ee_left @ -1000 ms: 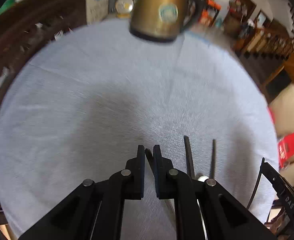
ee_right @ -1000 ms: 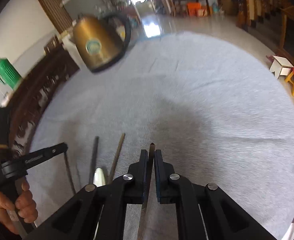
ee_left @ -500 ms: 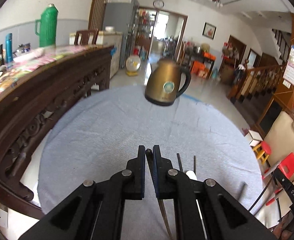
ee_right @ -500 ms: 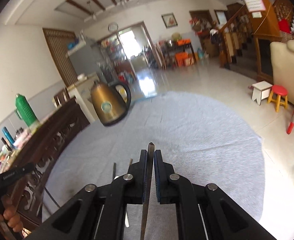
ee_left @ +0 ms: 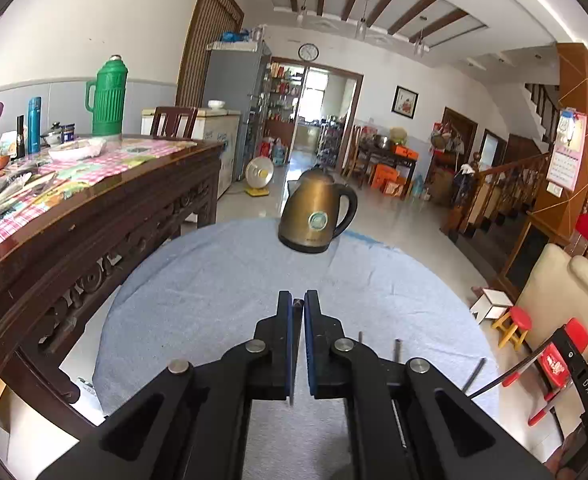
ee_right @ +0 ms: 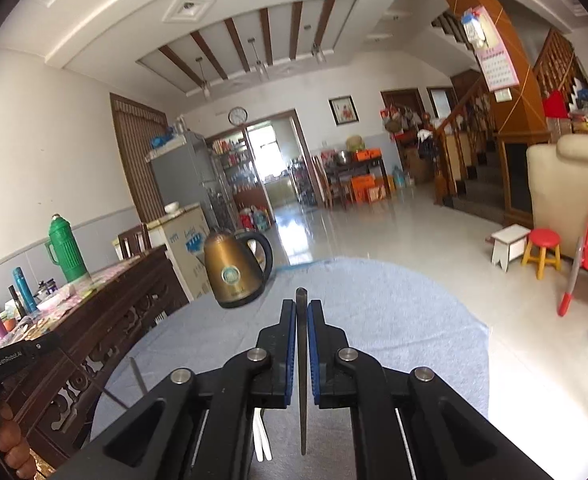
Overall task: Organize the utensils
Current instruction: 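Lift both held chopsticks and carry them over the holder cup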
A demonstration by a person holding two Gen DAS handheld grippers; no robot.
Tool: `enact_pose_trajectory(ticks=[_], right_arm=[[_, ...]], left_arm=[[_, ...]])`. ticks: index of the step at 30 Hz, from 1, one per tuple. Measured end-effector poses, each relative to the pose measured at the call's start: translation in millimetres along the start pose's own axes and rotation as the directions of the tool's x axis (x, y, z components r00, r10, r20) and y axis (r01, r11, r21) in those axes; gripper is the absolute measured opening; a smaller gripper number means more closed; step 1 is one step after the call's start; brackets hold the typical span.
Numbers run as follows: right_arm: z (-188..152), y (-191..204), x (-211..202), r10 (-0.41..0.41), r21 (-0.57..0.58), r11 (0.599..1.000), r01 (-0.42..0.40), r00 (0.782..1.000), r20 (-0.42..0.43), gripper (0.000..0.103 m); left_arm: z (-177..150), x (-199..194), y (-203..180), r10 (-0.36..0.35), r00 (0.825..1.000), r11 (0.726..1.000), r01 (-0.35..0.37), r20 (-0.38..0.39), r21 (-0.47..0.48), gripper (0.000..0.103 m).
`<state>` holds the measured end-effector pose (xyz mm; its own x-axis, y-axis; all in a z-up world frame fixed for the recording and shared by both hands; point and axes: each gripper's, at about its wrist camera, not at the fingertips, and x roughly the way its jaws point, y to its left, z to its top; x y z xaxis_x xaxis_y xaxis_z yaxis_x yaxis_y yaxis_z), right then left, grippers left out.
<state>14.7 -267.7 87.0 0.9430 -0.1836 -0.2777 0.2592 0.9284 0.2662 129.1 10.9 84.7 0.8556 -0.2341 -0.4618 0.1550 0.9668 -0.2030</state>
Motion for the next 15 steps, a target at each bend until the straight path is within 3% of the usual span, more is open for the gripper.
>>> enact_pose_trajectory(ticks=[15], right_arm=[[18,13,-51,0.076,-0.005,0.997,-0.076,0.994,0.083,0.007]], left_arm=[[14,-59,-16,-0.081,0.992,0.997,0.080,0.096,0.015,0.005]])
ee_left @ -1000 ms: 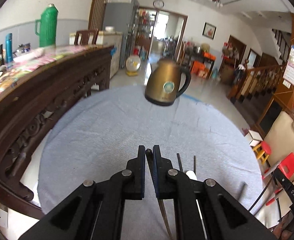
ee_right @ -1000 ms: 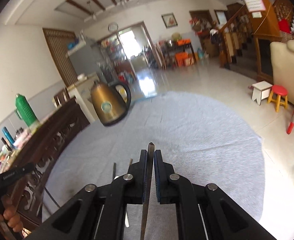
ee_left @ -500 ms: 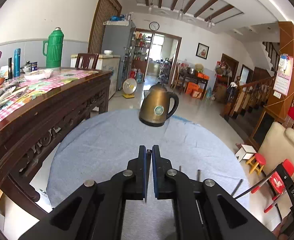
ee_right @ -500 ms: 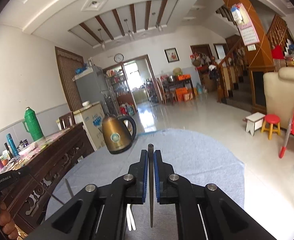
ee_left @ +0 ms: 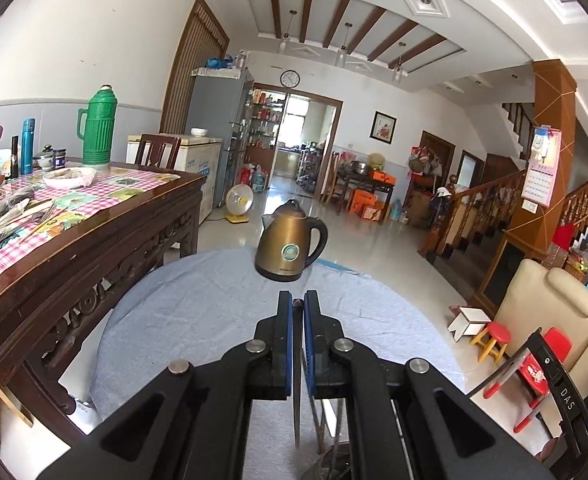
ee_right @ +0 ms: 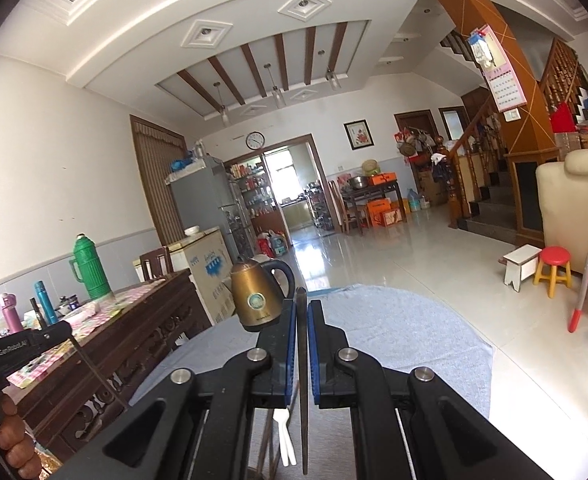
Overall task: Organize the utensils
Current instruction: 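Lift both held chopsticks and carry them over the holder cup, then open both grippers to release the chopsticks into the holder cup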
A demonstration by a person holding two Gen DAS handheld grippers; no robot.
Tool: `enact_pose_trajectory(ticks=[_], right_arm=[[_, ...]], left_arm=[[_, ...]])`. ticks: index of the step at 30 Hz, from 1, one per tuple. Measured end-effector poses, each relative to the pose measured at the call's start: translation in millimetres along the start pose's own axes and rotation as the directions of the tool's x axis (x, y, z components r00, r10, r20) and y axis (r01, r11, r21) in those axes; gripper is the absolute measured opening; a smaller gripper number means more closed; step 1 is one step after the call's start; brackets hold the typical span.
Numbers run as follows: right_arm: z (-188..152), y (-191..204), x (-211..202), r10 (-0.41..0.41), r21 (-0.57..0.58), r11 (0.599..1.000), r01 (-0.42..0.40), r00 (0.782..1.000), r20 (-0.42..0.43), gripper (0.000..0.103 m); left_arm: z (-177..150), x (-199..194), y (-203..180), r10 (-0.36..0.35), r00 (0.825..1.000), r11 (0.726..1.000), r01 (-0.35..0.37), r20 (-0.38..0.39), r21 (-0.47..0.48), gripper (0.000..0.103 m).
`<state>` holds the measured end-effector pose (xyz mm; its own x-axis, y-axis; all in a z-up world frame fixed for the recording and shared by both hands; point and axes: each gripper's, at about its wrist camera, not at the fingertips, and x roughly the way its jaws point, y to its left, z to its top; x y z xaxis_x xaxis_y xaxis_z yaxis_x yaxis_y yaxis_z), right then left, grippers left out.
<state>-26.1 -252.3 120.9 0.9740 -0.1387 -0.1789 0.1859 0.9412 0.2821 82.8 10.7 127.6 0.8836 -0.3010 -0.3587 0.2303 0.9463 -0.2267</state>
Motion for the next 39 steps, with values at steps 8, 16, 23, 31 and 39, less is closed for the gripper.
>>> enact_pose_trajectory(ticks=[8,16,23,31,39], right_arm=[[16,11,-30,0.048,-0.011,0.999,-0.048,0.996,0.069,0.007],[14,33,-37,0.115,-0.031,0.993,-0.113,0.991,0.062,0.007],[-6,48,-20,0.132,-0.064,0.989,-0.133,0.991,-0.026,0.007],[-28,44,-4,0.114,-0.073,0.990,-0.124,0.985,-0.130,0.007],[-40,28,11,0.078,-0.042,0.995,-0.089,0.973,-0.218,0.007]], left_arm=[[11,-28,-9,-0.049,0.997,0.999,0.049,0.056,0.007,0.005],[13,-40,-17,-0.107,0.992,0.994,0.107,0.061,0.011,0.005],[2,-27,-19,-0.115,0.993,0.993,0.115,-0.006,0.012,0.005],[-14,-11,-18,-0.100,0.991,0.995,0.100,-0.089,0.004,0.005],[-22,4,-15,-0.089,0.983,0.996,0.089,-0.161,-0.005,0.005]])
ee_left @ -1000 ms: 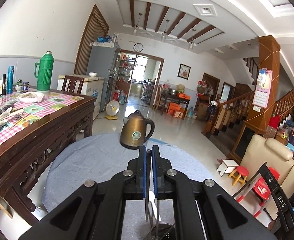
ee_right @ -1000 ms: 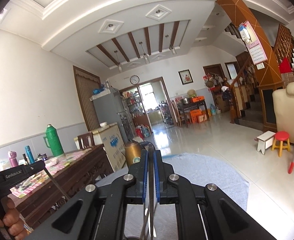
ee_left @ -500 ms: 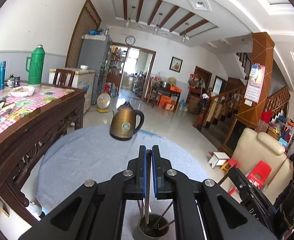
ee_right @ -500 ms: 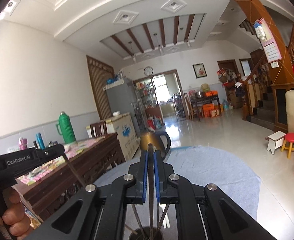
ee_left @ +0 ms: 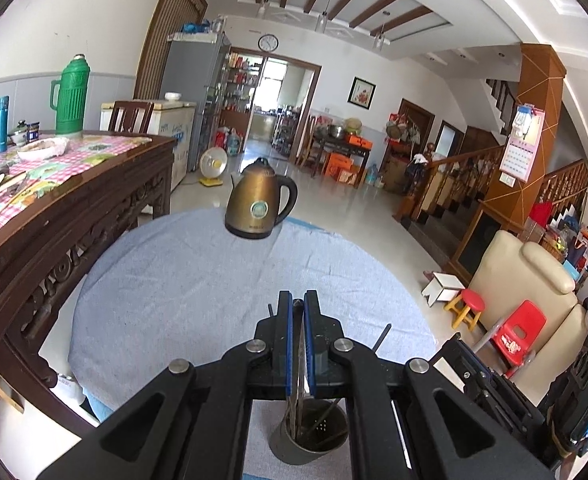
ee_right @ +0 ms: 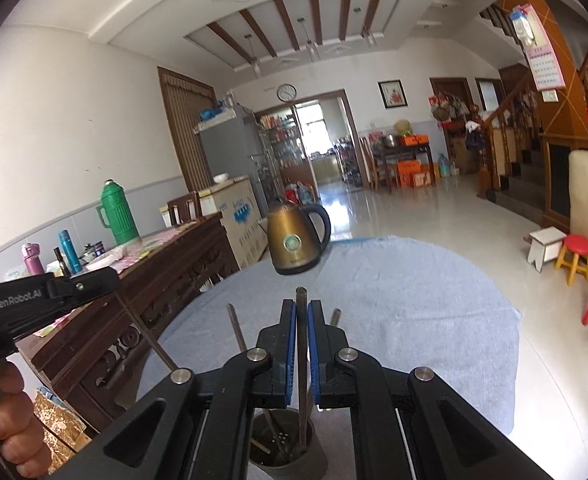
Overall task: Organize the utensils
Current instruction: 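Open both grippers to release the chopsticks into the holder cup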
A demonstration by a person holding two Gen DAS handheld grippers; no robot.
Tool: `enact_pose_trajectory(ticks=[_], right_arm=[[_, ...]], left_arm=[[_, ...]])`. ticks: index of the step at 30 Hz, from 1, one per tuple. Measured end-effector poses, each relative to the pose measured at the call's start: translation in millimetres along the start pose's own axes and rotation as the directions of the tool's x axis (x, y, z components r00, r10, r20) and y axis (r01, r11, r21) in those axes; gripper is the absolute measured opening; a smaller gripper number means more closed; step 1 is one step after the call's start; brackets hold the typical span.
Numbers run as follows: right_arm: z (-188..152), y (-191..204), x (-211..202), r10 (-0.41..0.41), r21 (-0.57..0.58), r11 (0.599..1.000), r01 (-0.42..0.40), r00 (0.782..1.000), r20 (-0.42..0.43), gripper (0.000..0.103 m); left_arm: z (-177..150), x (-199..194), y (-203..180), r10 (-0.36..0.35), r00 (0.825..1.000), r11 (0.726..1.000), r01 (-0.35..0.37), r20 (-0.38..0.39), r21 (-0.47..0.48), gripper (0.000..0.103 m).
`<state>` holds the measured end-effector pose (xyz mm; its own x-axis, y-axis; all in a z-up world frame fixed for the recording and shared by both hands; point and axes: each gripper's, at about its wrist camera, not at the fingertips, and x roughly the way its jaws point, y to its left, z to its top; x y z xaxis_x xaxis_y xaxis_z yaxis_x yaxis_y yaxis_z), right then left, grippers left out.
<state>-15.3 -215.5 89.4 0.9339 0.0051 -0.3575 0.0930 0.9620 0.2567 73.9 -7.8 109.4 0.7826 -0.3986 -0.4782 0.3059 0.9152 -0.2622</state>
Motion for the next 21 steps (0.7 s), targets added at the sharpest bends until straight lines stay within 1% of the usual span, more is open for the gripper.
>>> enact_pose_trajectory(ticks=[3,4,5,6,7,8,9,10,13,17,19,21], right_arm=[[1,-7,4,0.038,0.043,0.998,-0.036,0.999,-0.033,0.008],[1,-11,4,0.053,0.068,0.996,-0.051,0.998,-0.036,0.012],[2,-14,3,0.068,0.093,0.994,-0.064,0.997,-0.034,0.024],[3,-20,0,0.081,0.119,0.990,-0.078,0.996,-0.022,0.032],[4,-24,-5,0.085,0.136,0.987,-0.084,0.996,0.001,0.048],[4,-28,-9,0.082,0.147,0.985,-0.085,0.996,0.028,0.058],[6,-32,-16,0.064,0.151,0.986,-0.073,0.996,0.068,0.058],[7,-33,-19,0.045,0.149,0.987,-0.058,0.995,0.089,0.058],[11,-38,-24,0.008,0.154,0.988,-0.026,0.993,0.115,0.058],[14,-46,-21,-0.013,0.180,0.984,-0.004,0.995,0.097,0.058],[14,-48,-19,-0.018,0.177,0.984,0.003,0.996,0.083,0.058],[13,-48,-19,-0.023,0.172,0.985,0.009,0.997,0.080,0.058]], left_arm=[[-1,5,0,-0.028,0.999,1.000,0.027,-0.038,-0.006,0.005],[-1,5,1,-0.035,0.998,0.999,0.035,-0.042,-0.010,0.006],[-1,5,1,-0.038,0.998,0.999,0.038,-0.041,-0.008,0.007],[0,2,0,-0.039,0.999,0.999,0.039,-0.034,-0.002,0.011],[0,0,1,-0.034,0.999,0.999,0.034,-0.026,-0.002,0.021],[1,-3,2,-0.024,1.000,1.000,0.024,-0.012,-0.004,0.027],[2,-7,5,-0.012,1.000,1.000,0.012,0.005,-0.011,0.038],[3,-9,7,-0.004,1.000,1.000,0.004,0.020,-0.016,0.040],[7,-15,16,0.019,0.999,0.999,-0.017,0.046,-0.035,0.040],[7,-13,24,0.044,0.998,0.998,-0.042,0.036,-0.052,0.044],[3,-11,25,0.070,0.997,0.997,-0.069,0.028,-0.043,0.052],[-1,-9,28,0.100,0.995,0.994,-0.099,0.017,-0.038,0.058]])
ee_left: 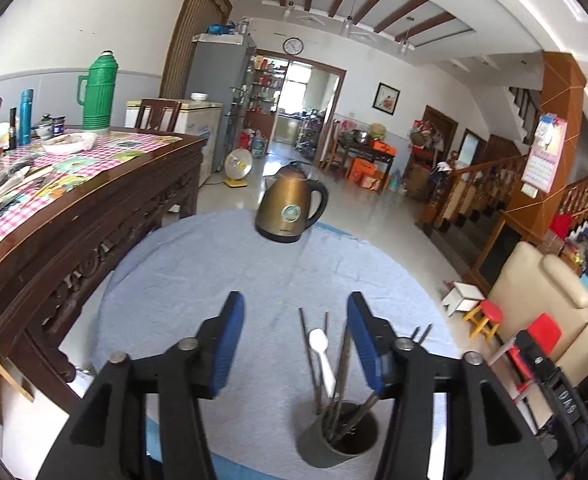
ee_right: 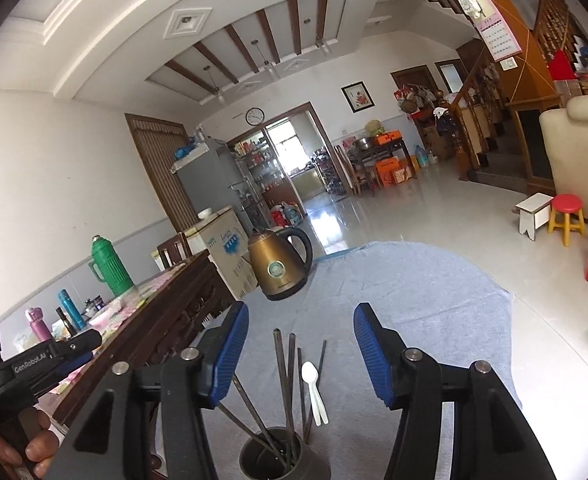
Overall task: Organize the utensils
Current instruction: 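Open both grippers to release the chopsticks into the holder cup, then raise both open grippers away from the holder cup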
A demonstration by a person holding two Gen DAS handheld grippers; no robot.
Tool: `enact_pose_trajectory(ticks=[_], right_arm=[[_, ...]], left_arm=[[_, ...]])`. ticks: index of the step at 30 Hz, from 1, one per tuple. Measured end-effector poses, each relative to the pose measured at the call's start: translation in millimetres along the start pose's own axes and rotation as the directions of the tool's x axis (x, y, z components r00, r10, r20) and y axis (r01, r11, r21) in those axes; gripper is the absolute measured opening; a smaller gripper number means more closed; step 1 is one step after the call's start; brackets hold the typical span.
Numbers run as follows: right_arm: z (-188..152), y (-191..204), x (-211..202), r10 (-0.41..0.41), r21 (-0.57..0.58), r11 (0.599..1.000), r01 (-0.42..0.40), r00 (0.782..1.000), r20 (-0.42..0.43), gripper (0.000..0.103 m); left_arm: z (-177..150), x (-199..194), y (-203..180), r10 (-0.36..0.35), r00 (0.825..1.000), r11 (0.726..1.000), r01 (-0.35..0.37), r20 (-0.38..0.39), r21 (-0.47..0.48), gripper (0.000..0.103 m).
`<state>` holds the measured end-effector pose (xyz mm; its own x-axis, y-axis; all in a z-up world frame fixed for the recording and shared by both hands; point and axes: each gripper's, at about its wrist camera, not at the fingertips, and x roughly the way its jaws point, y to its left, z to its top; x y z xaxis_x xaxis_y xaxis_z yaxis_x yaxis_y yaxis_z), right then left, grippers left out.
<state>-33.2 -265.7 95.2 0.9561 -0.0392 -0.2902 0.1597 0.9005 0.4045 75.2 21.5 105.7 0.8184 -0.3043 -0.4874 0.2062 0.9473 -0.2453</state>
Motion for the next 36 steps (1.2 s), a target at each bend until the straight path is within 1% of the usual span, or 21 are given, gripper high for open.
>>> enact_pose_trajectory(ticks=[1,3,6,7,10,13,16,25,32,36], right_arm=[[0,0,1,-0.003,-0.004,1.000,0.003,1.000,-0.003,0.058],[-1,3,3,-0.006,-0.014,1.000,0.006,1.000,-0.018,0.058],[-4,4,5,-0.005,-0.024,1.000,0.005,0.999,-0.040,0.058],[-6,7,8,-0.007,-0.028,1.000,0.005,0.999,-0.049,0.058],[-10,9,13,-0.006,-0.033,0.999,0.003,0.997,-0.080,0.058],[-14,9,16,-0.007,-0.038,0.999,0.003,0.994,-0.110,0.060],[-18,9,18,-0.005,-0.038,0.999,0.000,0.992,-0.128,0.060],[-27,13,24,-0.004,-0.036,0.999,-0.002,0.987,-0.158,0.060],[-30,8,27,-0.011,-0.018,1.000,0.008,0.987,-0.163,0.060],[-31,3,30,-0.024,-0.004,1.000,0.024,0.986,-0.163,0.060]], left_arm=[[-1,2,1,0.009,1.000,1.000,-0.009,-0.005,0.002,0.060],[-6,5,3,0.051,0.998,0.999,-0.051,-0.022,0.010,0.063],[-12,8,7,0.094,0.995,0.995,-0.093,-0.041,0.023,0.067],[-15,9,6,0.110,0.993,0.994,-0.108,-0.050,0.034,0.069],[-21,11,2,0.154,0.986,0.985,-0.149,-0.061,0.089,0.070],[-29,12,-9,0.218,0.975,0.963,-0.208,-0.043,0.170,0.070],[-35,9,-15,0.251,0.968,0.945,-0.243,-0.013,0.220,0.070],[-35,7,-17,0.292,0.956,0.923,-0.288,0.021,0.255,0.072],[-37,15,-11,0.304,0.953,0.923,-0.294,-0.001,0.247,0.072],[-37,24,-3,0.306,0.951,0.929,-0.291,-0.032,0.230,0.072]])
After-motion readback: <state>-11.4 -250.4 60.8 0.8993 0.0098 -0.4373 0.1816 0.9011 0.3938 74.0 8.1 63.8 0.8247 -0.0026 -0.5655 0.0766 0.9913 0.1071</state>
